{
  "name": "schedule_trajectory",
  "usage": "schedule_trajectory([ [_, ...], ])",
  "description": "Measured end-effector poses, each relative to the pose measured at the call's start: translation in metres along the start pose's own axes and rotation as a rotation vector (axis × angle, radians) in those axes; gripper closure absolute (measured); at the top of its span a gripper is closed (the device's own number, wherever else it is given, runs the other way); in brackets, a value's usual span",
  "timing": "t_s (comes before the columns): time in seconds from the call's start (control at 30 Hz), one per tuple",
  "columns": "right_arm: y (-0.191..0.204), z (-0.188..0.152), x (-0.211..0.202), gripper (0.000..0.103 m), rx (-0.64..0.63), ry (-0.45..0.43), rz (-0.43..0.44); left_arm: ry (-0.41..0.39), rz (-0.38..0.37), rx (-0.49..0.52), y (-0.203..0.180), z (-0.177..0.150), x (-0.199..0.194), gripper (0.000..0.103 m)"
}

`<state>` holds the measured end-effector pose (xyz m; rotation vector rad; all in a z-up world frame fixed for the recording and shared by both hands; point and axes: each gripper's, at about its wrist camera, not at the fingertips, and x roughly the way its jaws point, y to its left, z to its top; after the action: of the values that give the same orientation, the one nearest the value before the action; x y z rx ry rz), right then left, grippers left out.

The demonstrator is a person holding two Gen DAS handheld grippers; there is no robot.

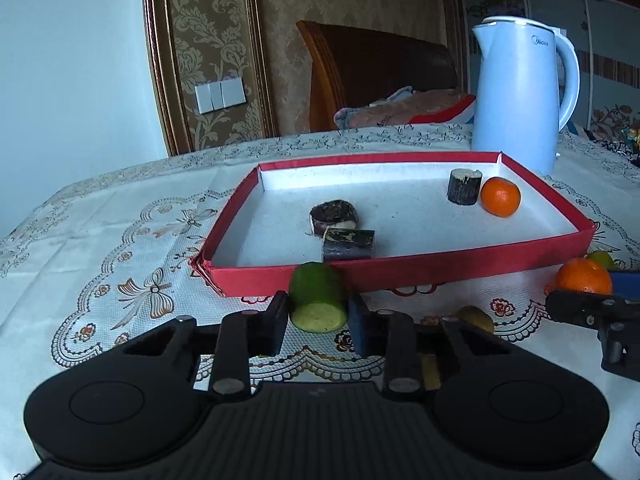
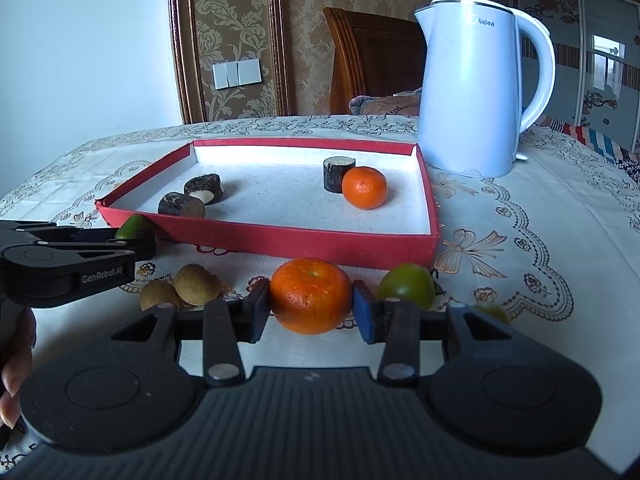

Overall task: Organize fruits
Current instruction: 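Carry the cucumber piece with left tool while right tool carries the orange into the tray, then lower and open right tool releasing the orange while left tool releases the cucumber piece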

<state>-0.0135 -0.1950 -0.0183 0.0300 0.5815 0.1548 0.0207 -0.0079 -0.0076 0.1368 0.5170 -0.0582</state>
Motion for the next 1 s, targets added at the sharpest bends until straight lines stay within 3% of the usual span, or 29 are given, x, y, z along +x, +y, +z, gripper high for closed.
schedule_trajectory([
  [0.13, -0.004, 0.004, -0.009, 0.062, 0.020, -0.051, 0.003, -0.101, 0.008, 0.018, -0.005, 0.001, -0.019, 0.072],
  [0.27, -0.009, 0.010, -0.010, 0.062, 0.043, -0.072, -0.008, -0.121, -0.022, 0.012, -0.010, 0.007, -0.024, 0.072],
  [0.63, -0.028, 0.038, 0.014, 0.062, 0.065, -0.063, -0.067, -0.079, -0.103, -0.015, -0.032, 0.032, -0.008, 0.072],
  [1.0, -0.037, 0.051, 0.064, 0.062, 0.023, 0.072, -0.078, 0.013, -0.107, -0.005, -0.052, 0.040, 0.035, 0.072],
])
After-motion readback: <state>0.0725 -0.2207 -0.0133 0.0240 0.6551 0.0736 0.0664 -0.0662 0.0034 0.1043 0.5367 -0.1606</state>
